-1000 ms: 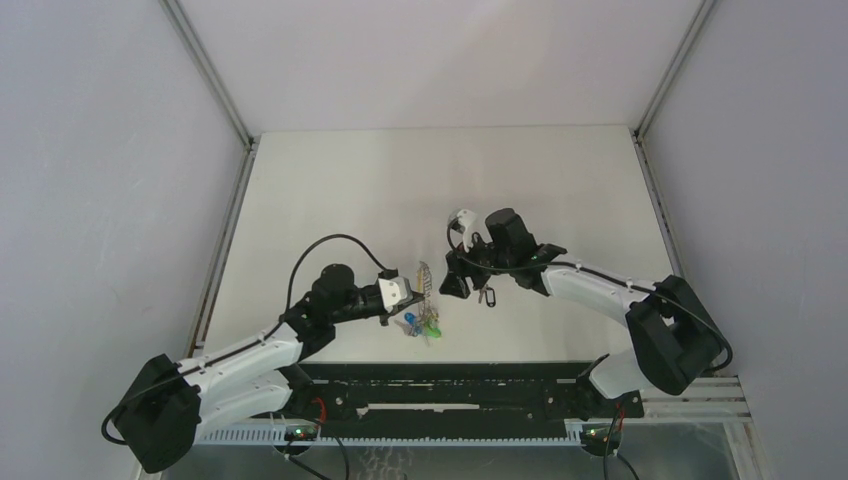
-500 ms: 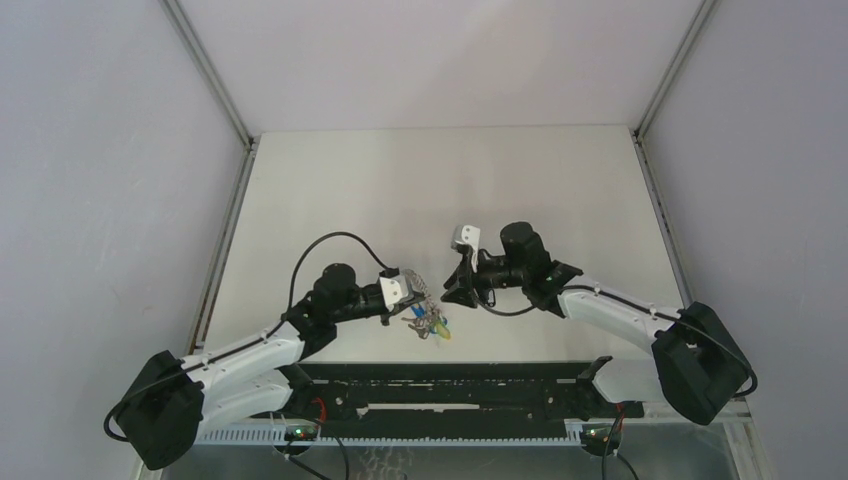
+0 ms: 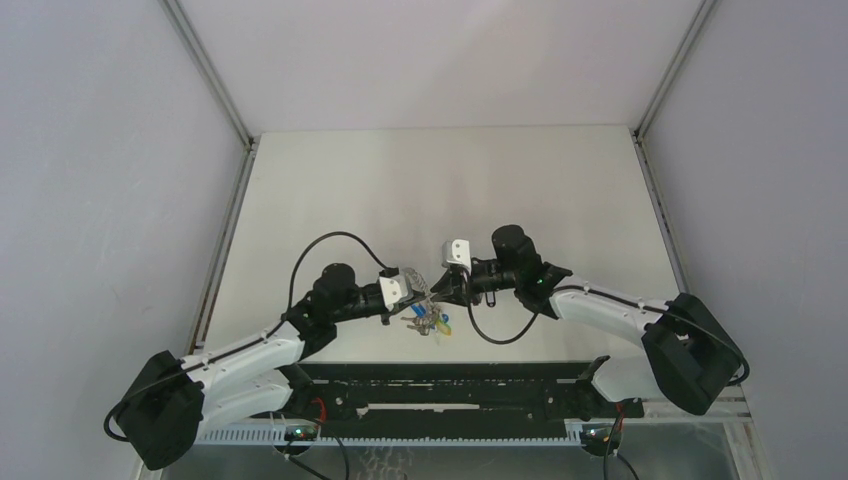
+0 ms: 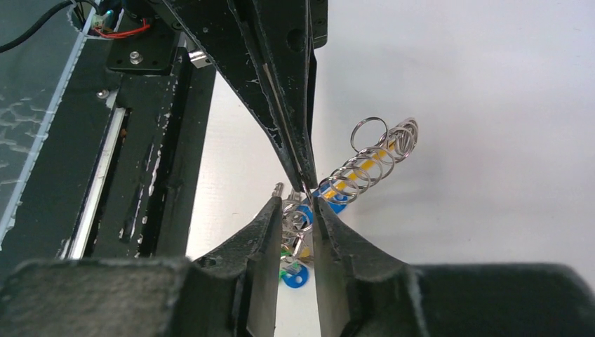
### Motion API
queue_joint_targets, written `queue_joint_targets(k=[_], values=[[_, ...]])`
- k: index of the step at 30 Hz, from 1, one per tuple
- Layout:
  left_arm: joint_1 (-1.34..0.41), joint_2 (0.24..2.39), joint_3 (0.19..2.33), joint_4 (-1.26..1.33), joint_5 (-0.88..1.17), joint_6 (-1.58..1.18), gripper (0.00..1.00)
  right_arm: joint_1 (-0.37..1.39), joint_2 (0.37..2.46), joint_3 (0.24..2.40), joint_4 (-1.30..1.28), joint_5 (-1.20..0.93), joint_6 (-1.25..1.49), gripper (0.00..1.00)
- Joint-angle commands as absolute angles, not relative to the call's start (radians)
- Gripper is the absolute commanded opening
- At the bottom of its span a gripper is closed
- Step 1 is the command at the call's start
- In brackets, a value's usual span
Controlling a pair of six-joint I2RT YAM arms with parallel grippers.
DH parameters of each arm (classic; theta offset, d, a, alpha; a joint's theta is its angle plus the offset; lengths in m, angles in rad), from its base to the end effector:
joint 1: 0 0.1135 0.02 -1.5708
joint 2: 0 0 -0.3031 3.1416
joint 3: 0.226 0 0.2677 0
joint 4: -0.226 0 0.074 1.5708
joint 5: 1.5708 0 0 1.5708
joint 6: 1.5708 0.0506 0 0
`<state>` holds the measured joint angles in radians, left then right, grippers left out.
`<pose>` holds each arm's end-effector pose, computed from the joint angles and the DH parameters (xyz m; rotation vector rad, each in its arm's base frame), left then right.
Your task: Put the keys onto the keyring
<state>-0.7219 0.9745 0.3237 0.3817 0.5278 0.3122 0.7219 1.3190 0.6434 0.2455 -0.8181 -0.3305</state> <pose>0.1387 -0.1560 0.2227 1.2341 1.4070 -0.7689 0.1890 0.2156 0.2454 -1.4371 1.4030 1.0641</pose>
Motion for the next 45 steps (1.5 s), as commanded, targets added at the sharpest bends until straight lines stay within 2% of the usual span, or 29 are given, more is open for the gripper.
queue_joint_targets(k=[1, 15, 19, 24, 27, 37, 45], values=[[-0.717, 0.947, 0.307, 0.469, 0.562, 0.298, 0.00, 0.726, 1.334, 0.650, 0.294, -0.838, -0.397, 0.21], [-0.716, 0.936, 0.298, 0.487, 0.584, 0.299, 0.00, 0.723, 1.364, 0.649, 0.318, -0.855, -0.400, 0.20], [-0.716, 0.935, 0.296, 0.488, 0.587, 0.299, 0.00, 0.719, 1.364, 0.649, 0.324, -0.867, -0.399, 0.15], [-0.716, 0.935, 0.298, 0.488, 0.590, 0.299, 0.00, 0.719, 1.359, 0.650, 0.311, -0.871, -0.408, 0.00], [-0.716, 0.939, 0.298, 0.488, 0.583, 0.299, 0.00, 0.719, 1.356, 0.659, 0.283, -0.869, -0.417, 0.00], [-0.716, 0.991, 0.330, 0.448, 0.589, 0.307, 0.25, 0.727, 1.328, 0.659, 0.283, -0.878, -0.414, 0.00], [-0.718, 0.989, 0.331, 0.448, 0.595, 0.308, 0.26, 0.737, 1.322, 0.662, 0.287, -0.879, -0.416, 0.00]])
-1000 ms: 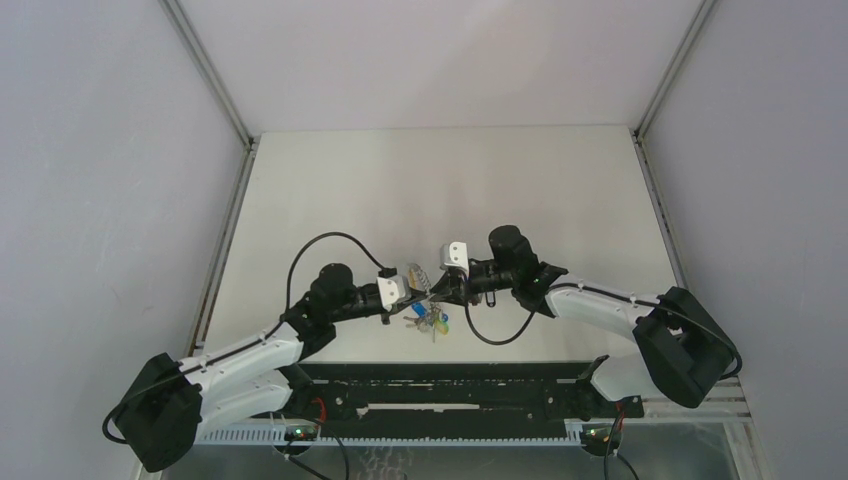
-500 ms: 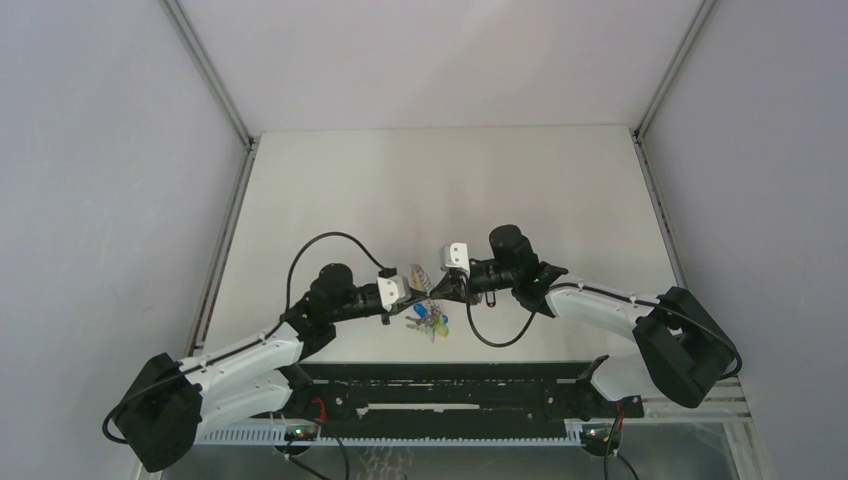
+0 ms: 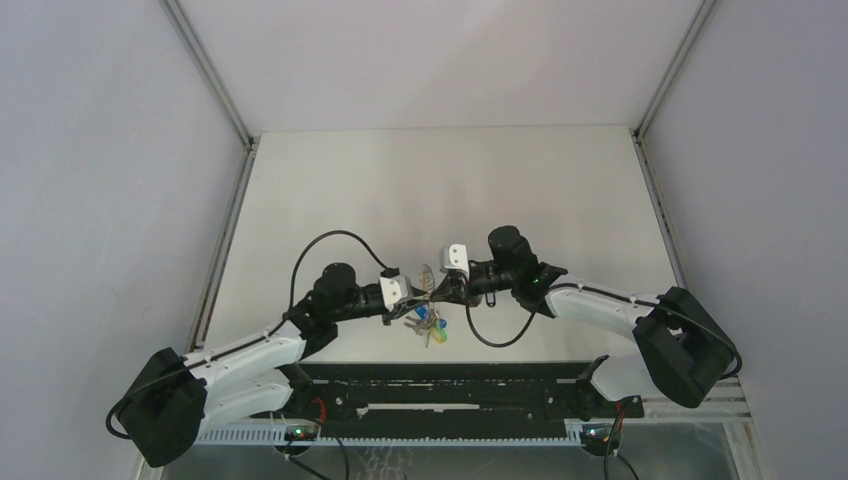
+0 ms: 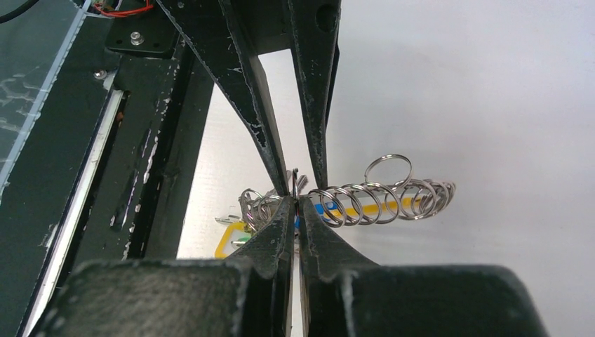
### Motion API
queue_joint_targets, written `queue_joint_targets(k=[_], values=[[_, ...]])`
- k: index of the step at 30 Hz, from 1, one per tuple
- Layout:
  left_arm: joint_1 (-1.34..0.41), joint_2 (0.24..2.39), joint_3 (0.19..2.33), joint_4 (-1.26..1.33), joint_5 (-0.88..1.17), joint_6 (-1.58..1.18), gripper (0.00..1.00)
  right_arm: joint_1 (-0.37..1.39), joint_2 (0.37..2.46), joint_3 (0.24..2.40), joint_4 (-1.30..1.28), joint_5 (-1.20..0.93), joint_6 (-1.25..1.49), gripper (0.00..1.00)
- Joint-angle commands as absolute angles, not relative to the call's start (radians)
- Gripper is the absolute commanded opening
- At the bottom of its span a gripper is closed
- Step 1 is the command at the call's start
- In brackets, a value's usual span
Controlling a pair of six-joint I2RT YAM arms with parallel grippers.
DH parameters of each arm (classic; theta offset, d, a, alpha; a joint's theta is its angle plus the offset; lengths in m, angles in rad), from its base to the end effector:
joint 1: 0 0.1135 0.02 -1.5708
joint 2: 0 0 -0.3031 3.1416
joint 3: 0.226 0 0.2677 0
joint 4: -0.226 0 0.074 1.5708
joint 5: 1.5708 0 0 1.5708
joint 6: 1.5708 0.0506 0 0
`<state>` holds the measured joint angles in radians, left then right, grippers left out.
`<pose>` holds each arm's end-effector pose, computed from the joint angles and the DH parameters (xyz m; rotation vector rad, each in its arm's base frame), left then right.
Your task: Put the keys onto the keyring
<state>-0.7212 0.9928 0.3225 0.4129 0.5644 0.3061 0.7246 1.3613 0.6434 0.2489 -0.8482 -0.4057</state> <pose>0.1391 -0.1583 0.2226 1.2467 1.3832 -0.8042 0.1911 0.2198 0.2350 -1.5016 1.3576 1.0598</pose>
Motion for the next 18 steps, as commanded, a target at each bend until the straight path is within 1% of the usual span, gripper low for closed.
queue_joint_targets(k=[1, 12, 18], values=[[-0.718, 0.988, 0.331, 0.447, 0.599, 0.309, 0.26, 0.740, 1.322, 0.666, 0.280, -0.877, -0.418, 0.00], [-0.718, 1.004, 0.347, 0.416, 0.589, 0.313, 0.25, 0.750, 1.303, 0.672, 0.273, -0.871, -0.425, 0.00], [-0.718, 1.010, 0.354, 0.403, 0.587, 0.315, 0.20, 0.756, 1.293, 0.674, 0.257, -0.870, -0.436, 0.00]])
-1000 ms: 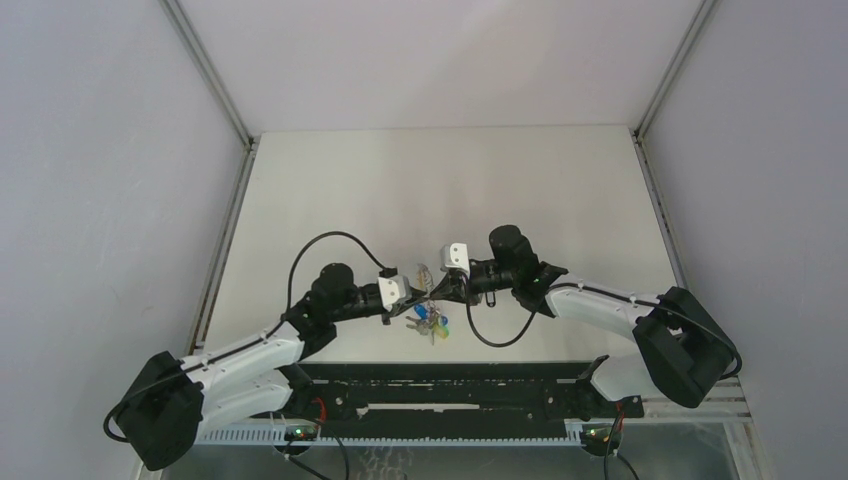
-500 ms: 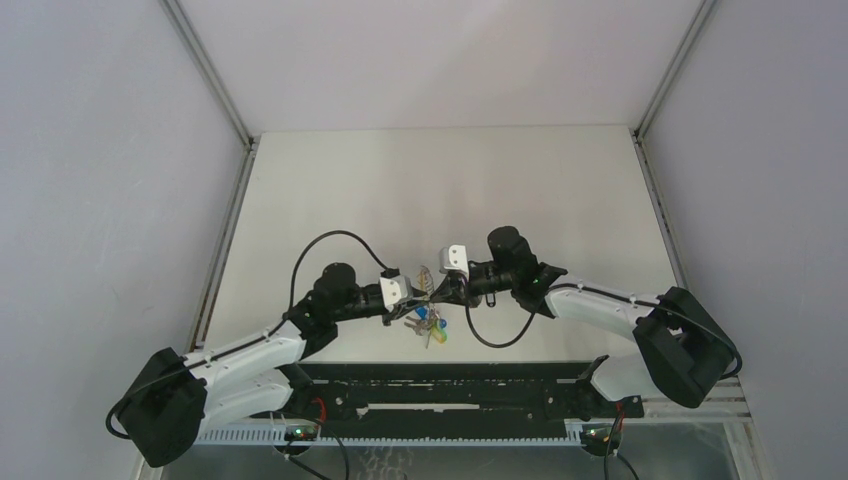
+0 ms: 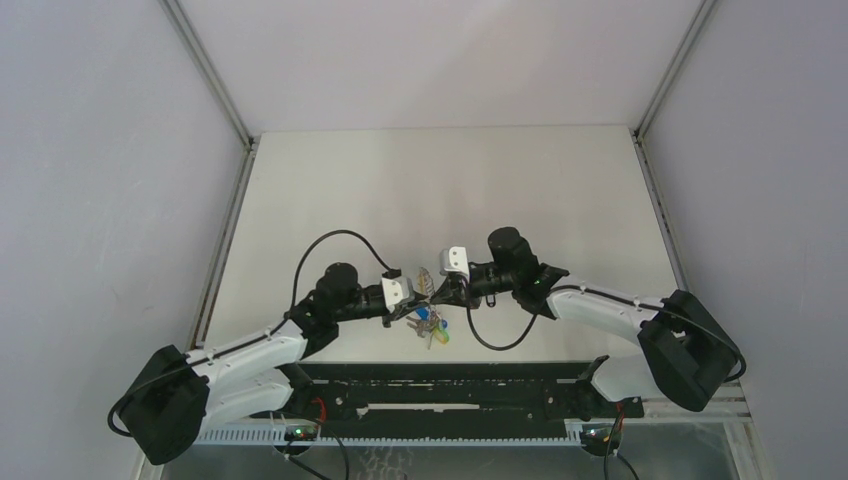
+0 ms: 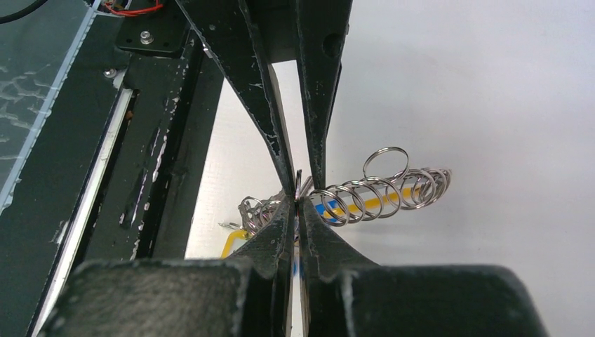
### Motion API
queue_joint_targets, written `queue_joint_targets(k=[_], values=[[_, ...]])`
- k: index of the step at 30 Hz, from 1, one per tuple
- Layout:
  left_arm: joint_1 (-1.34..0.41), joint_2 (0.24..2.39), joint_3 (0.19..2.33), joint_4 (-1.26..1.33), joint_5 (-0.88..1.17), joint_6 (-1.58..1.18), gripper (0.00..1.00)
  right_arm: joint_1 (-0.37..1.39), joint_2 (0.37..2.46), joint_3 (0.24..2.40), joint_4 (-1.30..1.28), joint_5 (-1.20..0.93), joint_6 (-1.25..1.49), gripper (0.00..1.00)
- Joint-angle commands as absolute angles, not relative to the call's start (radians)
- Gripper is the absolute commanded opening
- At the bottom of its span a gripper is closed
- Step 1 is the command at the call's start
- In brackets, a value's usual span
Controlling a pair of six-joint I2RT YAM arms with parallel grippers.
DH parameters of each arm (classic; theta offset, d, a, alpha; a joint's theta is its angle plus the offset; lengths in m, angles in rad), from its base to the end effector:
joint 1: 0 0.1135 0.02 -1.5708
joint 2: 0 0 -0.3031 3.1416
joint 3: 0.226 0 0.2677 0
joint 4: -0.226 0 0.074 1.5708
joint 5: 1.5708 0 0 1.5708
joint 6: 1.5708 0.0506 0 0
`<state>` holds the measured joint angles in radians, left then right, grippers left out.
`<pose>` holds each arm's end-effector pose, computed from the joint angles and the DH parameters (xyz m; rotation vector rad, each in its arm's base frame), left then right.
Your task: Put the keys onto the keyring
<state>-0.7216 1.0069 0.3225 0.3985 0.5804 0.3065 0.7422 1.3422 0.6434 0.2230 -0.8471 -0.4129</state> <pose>0.1391 -0.1593 0.2184 1.2653 1.4027 -0.8230 0.1846 0.2207 0.2376 -1.5210 1.3476 1.0672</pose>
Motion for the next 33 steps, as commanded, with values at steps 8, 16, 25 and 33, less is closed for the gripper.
queue_joint_targets(k=[8, 16, 25, 33], values=[[-0.718, 0.997, 0.352, 0.406, 0.593, 0.312, 0.20, 0.771, 1.303, 0.694, 0.222, -0.861, -0.454, 0.00], [-0.718, 0.986, 0.345, 0.420, 0.609, 0.308, 0.21, 0.794, 1.321, 0.724, 0.170, -0.823, -0.480, 0.00], [-0.718, 0.991, 0.348, 0.422, 0.617, 0.307, 0.20, 0.810, 1.338, 0.756, 0.122, -0.808, -0.500, 0.00], [-0.718, 0.982, 0.342, 0.431, 0.623, 0.309, 0.07, 0.815, 1.370, 0.776, 0.099, -0.794, -0.500, 0.00]])
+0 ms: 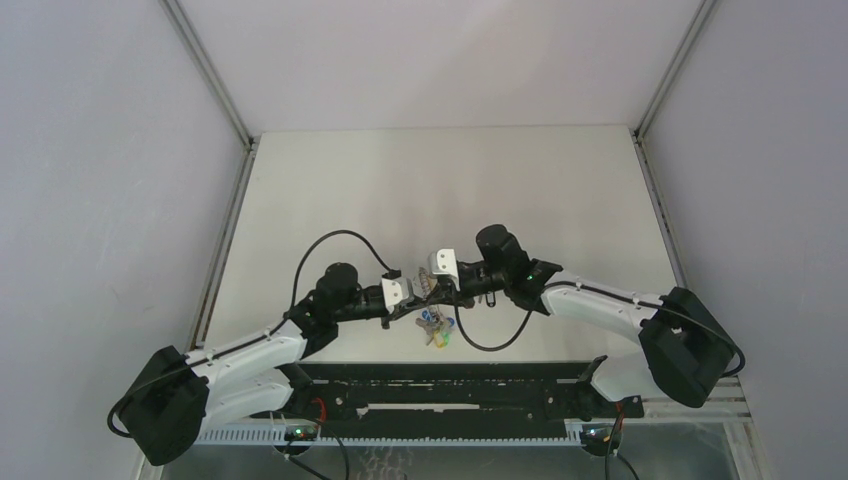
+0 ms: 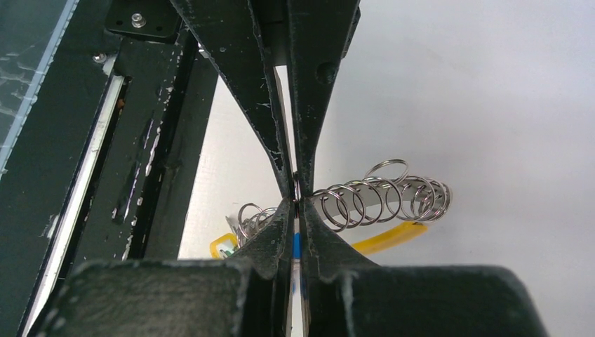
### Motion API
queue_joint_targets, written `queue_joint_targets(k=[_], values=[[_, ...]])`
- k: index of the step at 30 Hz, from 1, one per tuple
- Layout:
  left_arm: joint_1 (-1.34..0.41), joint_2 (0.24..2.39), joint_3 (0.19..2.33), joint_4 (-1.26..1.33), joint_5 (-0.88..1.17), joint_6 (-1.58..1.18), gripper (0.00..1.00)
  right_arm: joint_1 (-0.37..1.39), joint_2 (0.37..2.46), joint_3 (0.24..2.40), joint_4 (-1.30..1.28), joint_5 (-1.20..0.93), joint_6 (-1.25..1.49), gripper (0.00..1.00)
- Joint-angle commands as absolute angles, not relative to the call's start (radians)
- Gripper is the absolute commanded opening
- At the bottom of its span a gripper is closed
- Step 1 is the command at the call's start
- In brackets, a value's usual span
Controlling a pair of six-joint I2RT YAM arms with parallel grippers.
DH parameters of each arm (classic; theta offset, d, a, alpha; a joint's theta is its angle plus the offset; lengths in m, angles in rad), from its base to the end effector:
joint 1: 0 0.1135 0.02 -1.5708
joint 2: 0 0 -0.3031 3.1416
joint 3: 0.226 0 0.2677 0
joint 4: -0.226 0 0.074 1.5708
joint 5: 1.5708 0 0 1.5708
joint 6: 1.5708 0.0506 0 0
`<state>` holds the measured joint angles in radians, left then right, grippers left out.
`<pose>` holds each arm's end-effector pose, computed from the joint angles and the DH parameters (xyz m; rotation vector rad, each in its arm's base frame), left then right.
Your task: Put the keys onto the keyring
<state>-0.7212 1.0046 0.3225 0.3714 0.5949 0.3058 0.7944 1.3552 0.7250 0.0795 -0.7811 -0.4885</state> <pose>0.1376 -0.1587 0.2160 1.2802 1.4207 -0.8405 0.1813 0.2354 0.2468 -1.6016 1.3572 1.0068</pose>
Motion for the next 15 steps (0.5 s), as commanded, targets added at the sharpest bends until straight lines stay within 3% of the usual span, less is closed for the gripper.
queue_joint_targets(k=[1, 9, 15], values=[[-0.719, 0.981, 0.340, 0.431, 0.624, 0.309, 0.04, 0.815, 1.372, 0.777, 0.098, -0.791, -0.499, 0.00], [-0.719, 0.974, 0.334, 0.434, 0.617, 0.312, 0.00, 0.788, 1.371, 0.778, 0.068, -0.785, -0.465, 0.00], [-0.718, 0.986, 0.353, 0.396, 0.603, 0.315, 0.00, 0.765, 1.309, 0.749, 0.034, -0.784, -0.452, 0.18]])
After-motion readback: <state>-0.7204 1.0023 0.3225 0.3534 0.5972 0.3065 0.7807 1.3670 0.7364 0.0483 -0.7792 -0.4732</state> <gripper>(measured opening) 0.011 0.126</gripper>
